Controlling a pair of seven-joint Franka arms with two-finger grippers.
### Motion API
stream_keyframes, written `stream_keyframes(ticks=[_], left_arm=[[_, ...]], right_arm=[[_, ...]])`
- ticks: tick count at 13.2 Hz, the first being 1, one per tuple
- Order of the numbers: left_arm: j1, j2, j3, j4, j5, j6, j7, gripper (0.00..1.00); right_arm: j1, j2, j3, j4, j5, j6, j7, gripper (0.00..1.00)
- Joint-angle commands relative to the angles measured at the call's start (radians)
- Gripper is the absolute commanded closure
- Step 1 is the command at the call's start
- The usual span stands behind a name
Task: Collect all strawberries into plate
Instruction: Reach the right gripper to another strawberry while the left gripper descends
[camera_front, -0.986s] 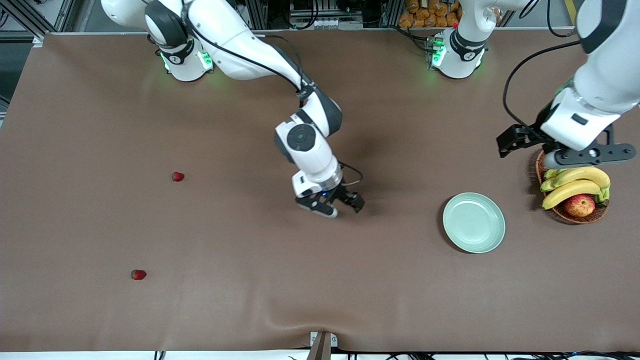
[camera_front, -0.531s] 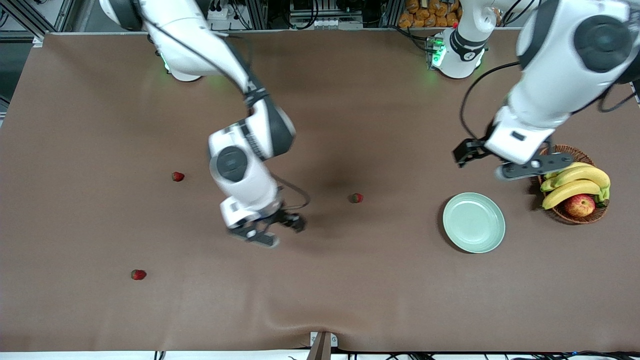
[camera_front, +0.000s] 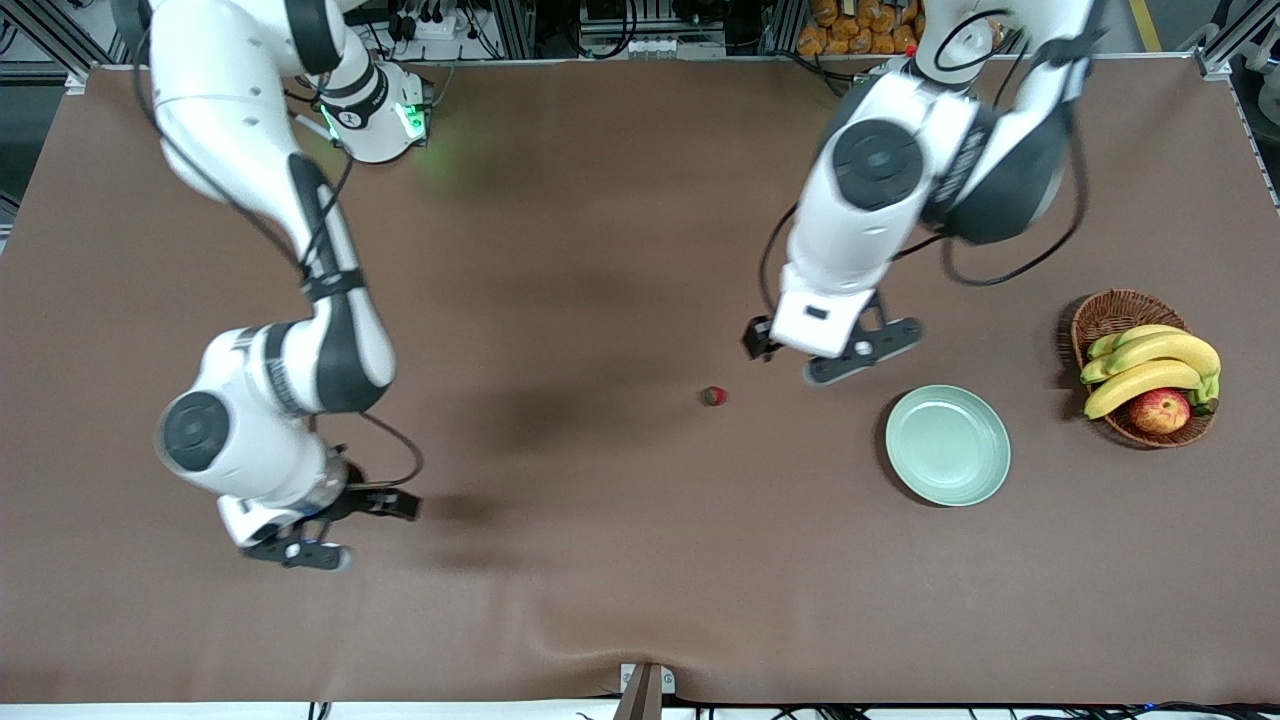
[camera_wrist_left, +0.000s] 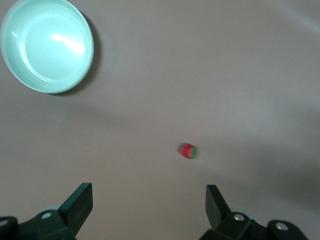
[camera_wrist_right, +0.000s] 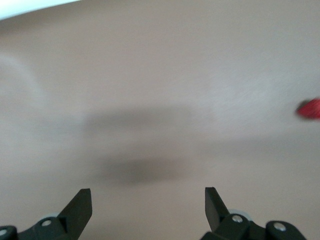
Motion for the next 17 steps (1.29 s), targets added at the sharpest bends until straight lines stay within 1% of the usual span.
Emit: stream_keyframes(ticks=[1, 3, 4, 7, 10, 12, 14, 17], left_arm=[[-0.019, 0.087, 0.008, 0.04, -0.014, 0.061, -0.09, 0.0], [-0.038, 0.145, 0.009, 0.04, -0.016, 0.113, -0.18, 0.0], [-0.042, 0.182, 0.009, 0.04, -0.013, 0.153, -0.273, 0.0], [-0.093, 0.275, 0.012, 0.04, -0.005, 0.263, -0.54, 0.0], [-0.096, 0.296, 0.011, 0.04, -0.005, 0.279, -0.694, 0.0], [-0.101, 0.297, 0.011, 0.036, -0.006, 0.279, -0.792, 0.0], [-0.092, 0.314, 0.012, 0.031, -0.003, 0.279, -0.889, 0.0], [-0.081, 0.329, 0.016, 0.025, -0.009, 0.279, -1.005, 0.0]], right_arm=[[-0.087, 0.048, 0.018, 0.001, 0.001, 0.09, -0.239, 0.0], [-0.121, 0.065, 0.02, 0.001, 0.004, 0.103, -0.342, 0.0], [-0.135, 0.079, 0.02, 0.002, 0.004, 0.108, -0.414, 0.0], [-0.185, 0.114, 0.027, 0.002, 0.013, 0.198, -0.618, 0.0], [-0.239, 0.137, 0.075, 0.002, 0.014, 0.255, -0.723, 0.0], [-0.261, 0.145, 0.092, 0.002, 0.015, 0.258, -0.752, 0.0], [-0.281, 0.158, 0.104, 0.002, 0.015, 0.292, -0.8, 0.0], [-0.348, 0.174, 0.171, 0.002, 0.015, 0.321, -0.872, 0.0]])
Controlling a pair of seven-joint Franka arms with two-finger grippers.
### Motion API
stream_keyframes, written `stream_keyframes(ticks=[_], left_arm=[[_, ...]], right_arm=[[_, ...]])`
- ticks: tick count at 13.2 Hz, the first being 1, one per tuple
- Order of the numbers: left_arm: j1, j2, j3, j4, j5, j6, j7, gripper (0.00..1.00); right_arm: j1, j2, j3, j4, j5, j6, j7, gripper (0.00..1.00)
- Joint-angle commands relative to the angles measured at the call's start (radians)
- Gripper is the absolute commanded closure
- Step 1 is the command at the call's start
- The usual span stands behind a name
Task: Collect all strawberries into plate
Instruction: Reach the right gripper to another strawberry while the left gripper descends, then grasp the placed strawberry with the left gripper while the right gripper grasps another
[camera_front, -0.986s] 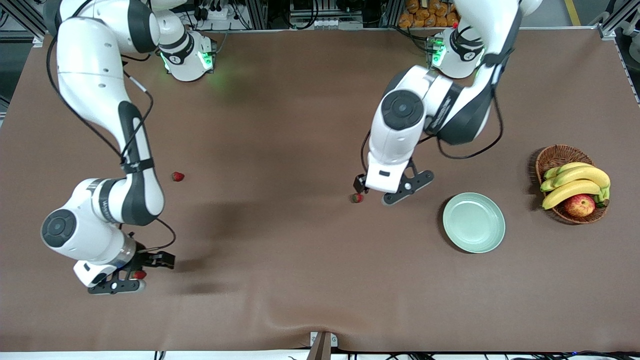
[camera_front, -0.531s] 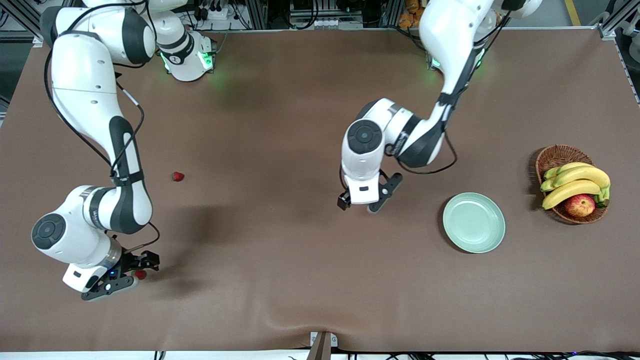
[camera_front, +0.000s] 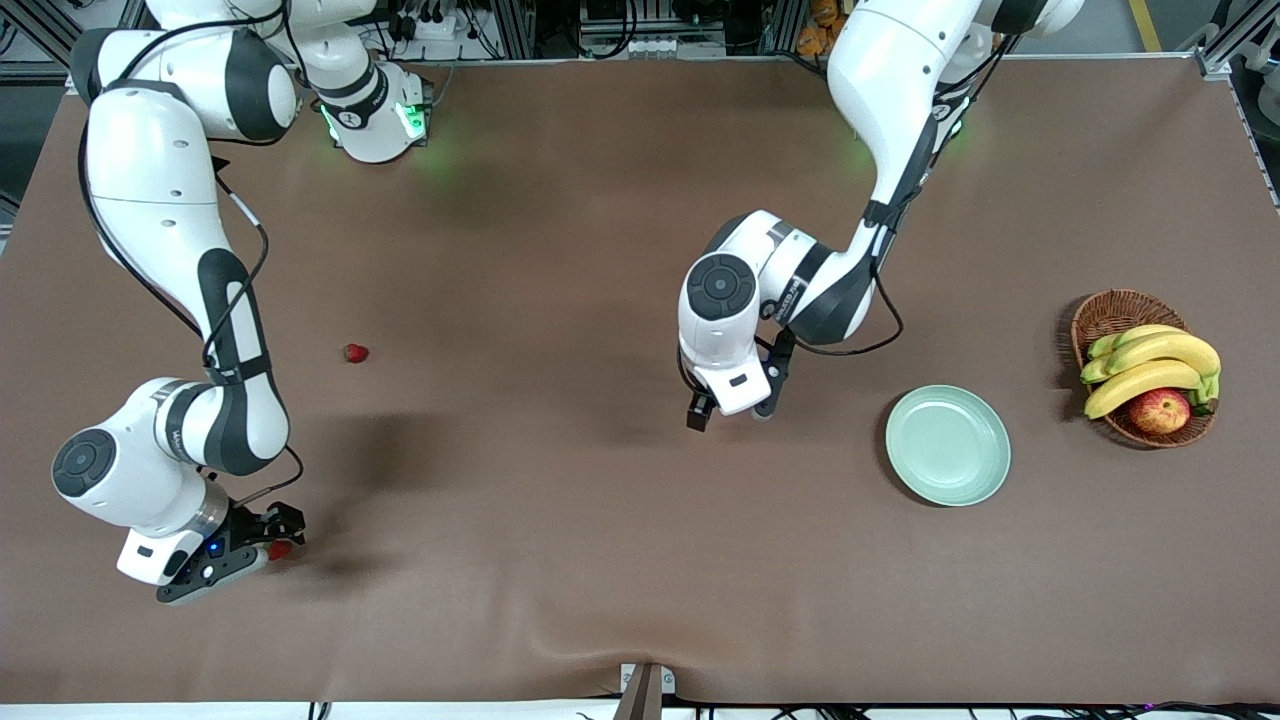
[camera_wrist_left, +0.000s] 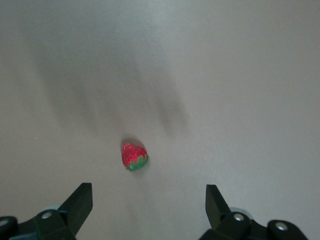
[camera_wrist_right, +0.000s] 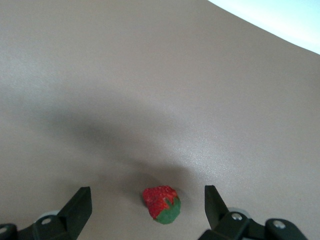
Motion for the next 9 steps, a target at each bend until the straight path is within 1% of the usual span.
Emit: stream_keyframes(ticks=[1, 2, 5, 6, 7, 8, 9], left_arm=[[0.02, 0.018, 0.005, 0.008, -0.017, 0.0, -0.11, 0.0], [0.032, 0.021, 0.002, 0.005, -0.02, 0.003, -0.14, 0.0], [0.043, 0.028, 0.002, -0.058, -0.055, 0.062, -0.15, 0.0], [0.066, 0.028, -0.001, -0.066, -0.09, 0.081, -0.148, 0.0], [0.077, 0.03, -0.001, -0.069, -0.15, 0.093, -0.139, 0.0], [0.071, 0.031, -0.001, -0.069, -0.176, 0.095, -0.138, 0.0], [0.065, 0.034, -0.001, -0.072, -0.178, 0.095, -0.144, 0.0]], right_arm=[[-0.068, 0.02, 0.072, 0.007, 0.014, 0.039, -0.088, 0.0], [-0.07, 0.023, 0.072, 0.007, 0.015, 0.051, -0.102, 0.0], [-0.07, 0.023, 0.072, 0.005, 0.018, 0.052, -0.107, 0.0], [-0.07, 0.023, 0.072, 0.0, 0.018, 0.052, -0.107, 0.0], [-0.07, 0.023, 0.072, -0.004, 0.018, 0.052, -0.107, 0.0], [-0.071, 0.036, 0.072, -0.006, 0.02, 0.052, -0.107, 0.0], [-0.083, 0.062, 0.075, -0.004, 0.03, 0.061, -0.116, 0.0]])
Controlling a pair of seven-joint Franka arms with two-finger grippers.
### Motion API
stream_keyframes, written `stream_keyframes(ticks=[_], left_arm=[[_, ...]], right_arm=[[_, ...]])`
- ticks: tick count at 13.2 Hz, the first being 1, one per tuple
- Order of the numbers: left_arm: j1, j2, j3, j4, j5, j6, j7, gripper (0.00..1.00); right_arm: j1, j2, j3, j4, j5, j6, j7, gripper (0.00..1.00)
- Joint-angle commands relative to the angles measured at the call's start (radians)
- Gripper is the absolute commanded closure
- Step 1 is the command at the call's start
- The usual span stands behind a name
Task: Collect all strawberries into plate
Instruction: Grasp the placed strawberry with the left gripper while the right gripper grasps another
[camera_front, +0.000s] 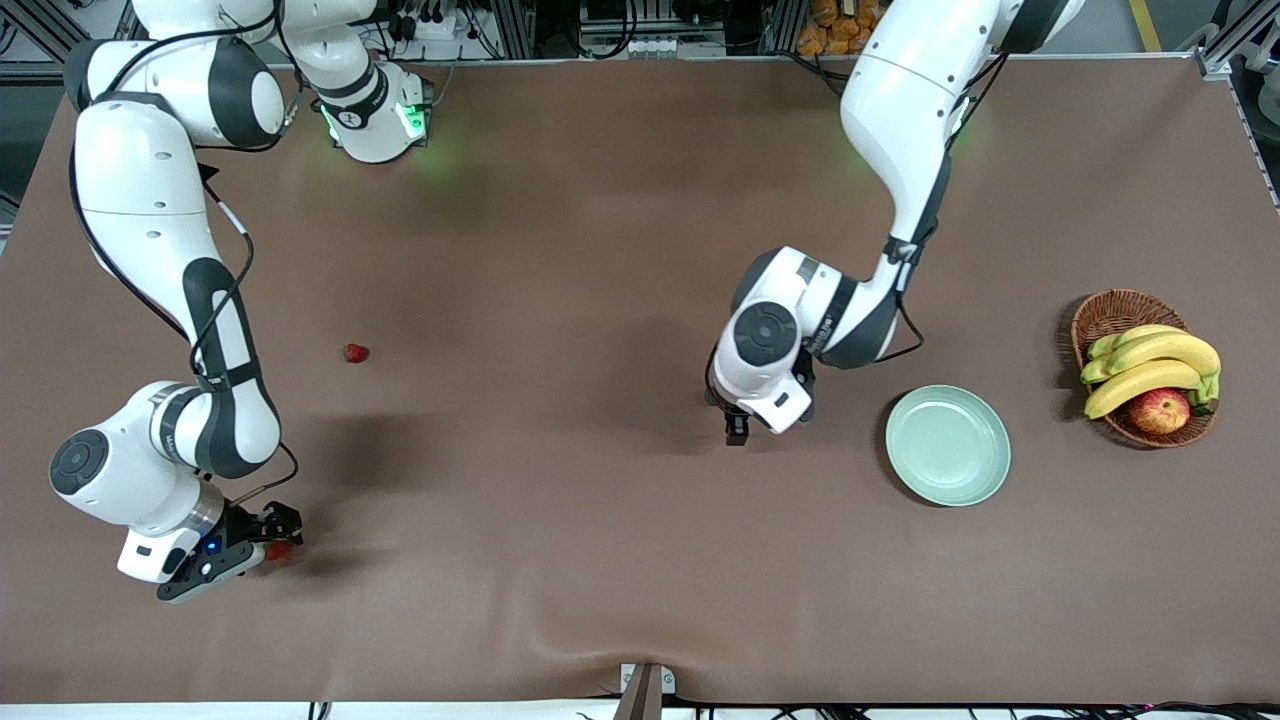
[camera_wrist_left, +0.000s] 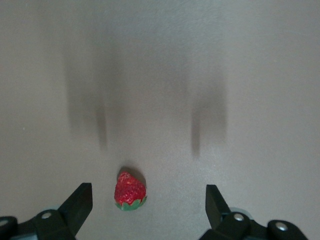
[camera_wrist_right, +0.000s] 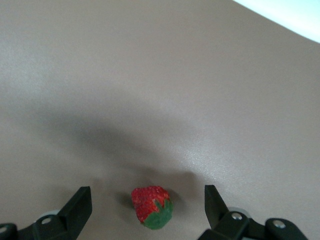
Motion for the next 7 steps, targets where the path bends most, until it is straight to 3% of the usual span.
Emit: stream_keyframes(ticks=[1, 7], left_arm=[[-0.006, -0.006, -0.005, -0.029, -0.037, 0.023, -0.011, 0.0], [-0.037, 0.003, -0.006, -0.066, -0.077, 0.036, -0.014, 0.0]], right_arm=[[-0.034, 0.035, 0.037, -0.002, 0.035, 0.04, -0.073, 0.0], [-0.033, 0.025, 0.04, 0.002, 0.035, 0.025, -0.062, 0.0]])
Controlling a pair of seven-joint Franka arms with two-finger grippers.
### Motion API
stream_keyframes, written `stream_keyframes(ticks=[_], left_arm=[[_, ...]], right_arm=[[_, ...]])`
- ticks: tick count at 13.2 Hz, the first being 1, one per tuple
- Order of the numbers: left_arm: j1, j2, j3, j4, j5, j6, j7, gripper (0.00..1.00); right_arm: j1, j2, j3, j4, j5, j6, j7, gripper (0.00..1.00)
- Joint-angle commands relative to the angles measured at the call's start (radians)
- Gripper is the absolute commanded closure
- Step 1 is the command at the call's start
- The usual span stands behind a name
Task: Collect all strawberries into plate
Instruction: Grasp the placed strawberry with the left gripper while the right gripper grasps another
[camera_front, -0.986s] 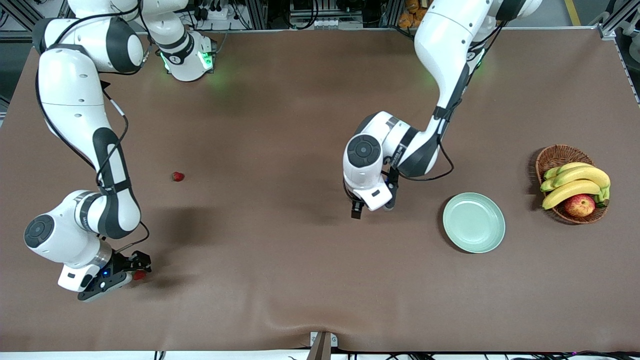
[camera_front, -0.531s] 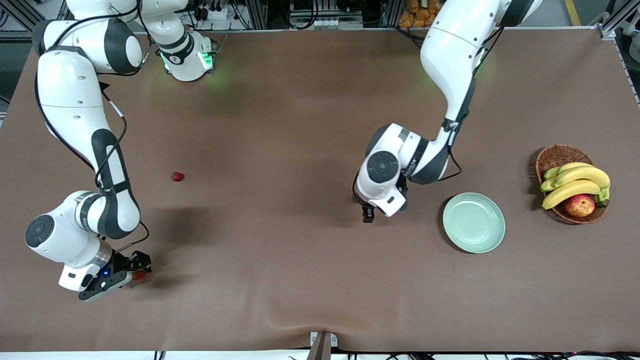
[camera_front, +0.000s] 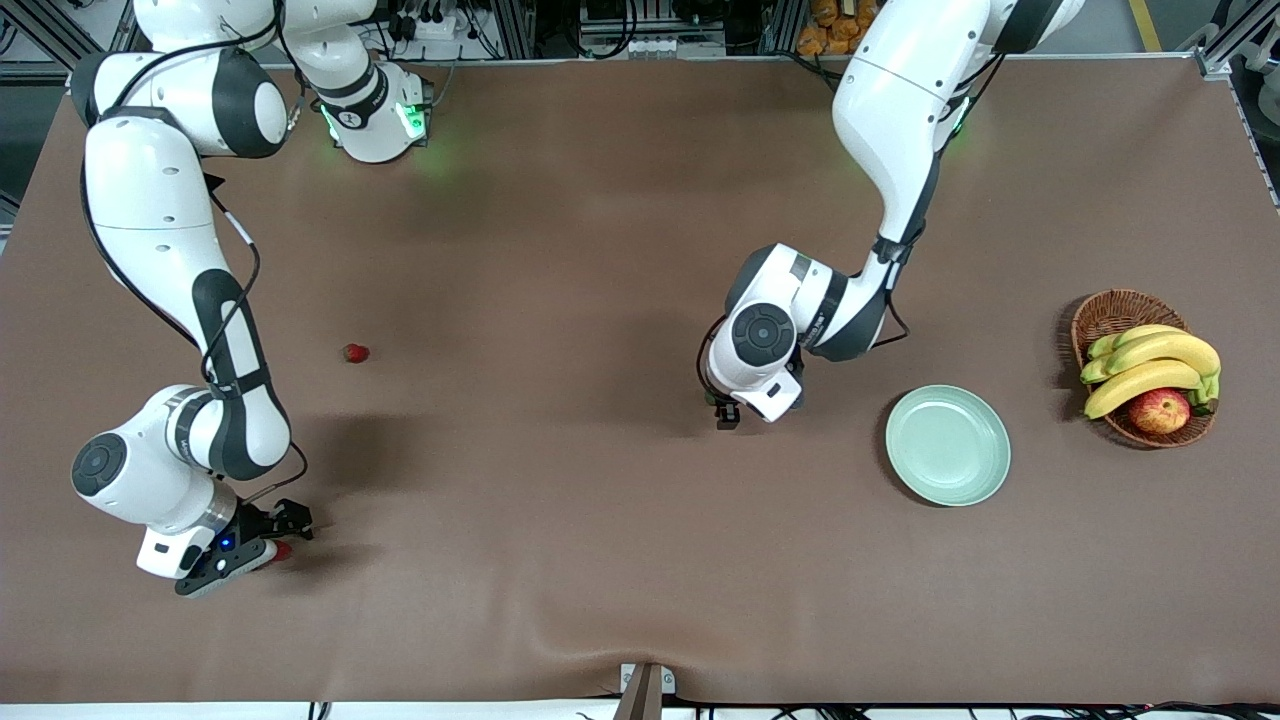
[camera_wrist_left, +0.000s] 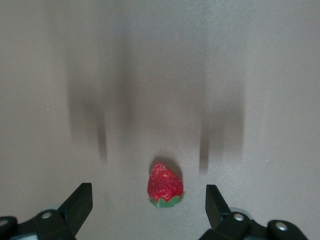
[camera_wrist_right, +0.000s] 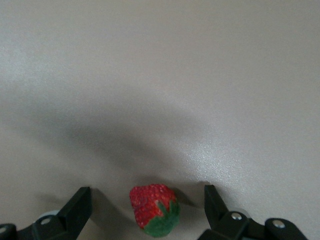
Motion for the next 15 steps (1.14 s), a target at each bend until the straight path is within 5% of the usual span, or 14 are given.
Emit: stream_keyframes(ticks=[1, 14, 15], left_arm=[[-0.007, -0.001, 0.005, -0.023, -0.02, 0.025, -0.009, 0.0], [-0.02, 0.028, 0.005, -0.023, -0.02, 0.093, -0.027, 0.21], [-0.021, 0.029, 0.005, -0.025, -0.02, 0.093, -0.027, 0.23]], right_arm=[[-0.022, -0.019, 0.028, 0.002, 0.024, -0.012, -0.038, 0.0], [-0.031, -0.028, 0.028, 0.004, 0.024, -0.055, -0.038, 0.0], [-0.031, -0.03, 0.026, 0.004, 0.022, -0.056, -0.039, 0.07]])
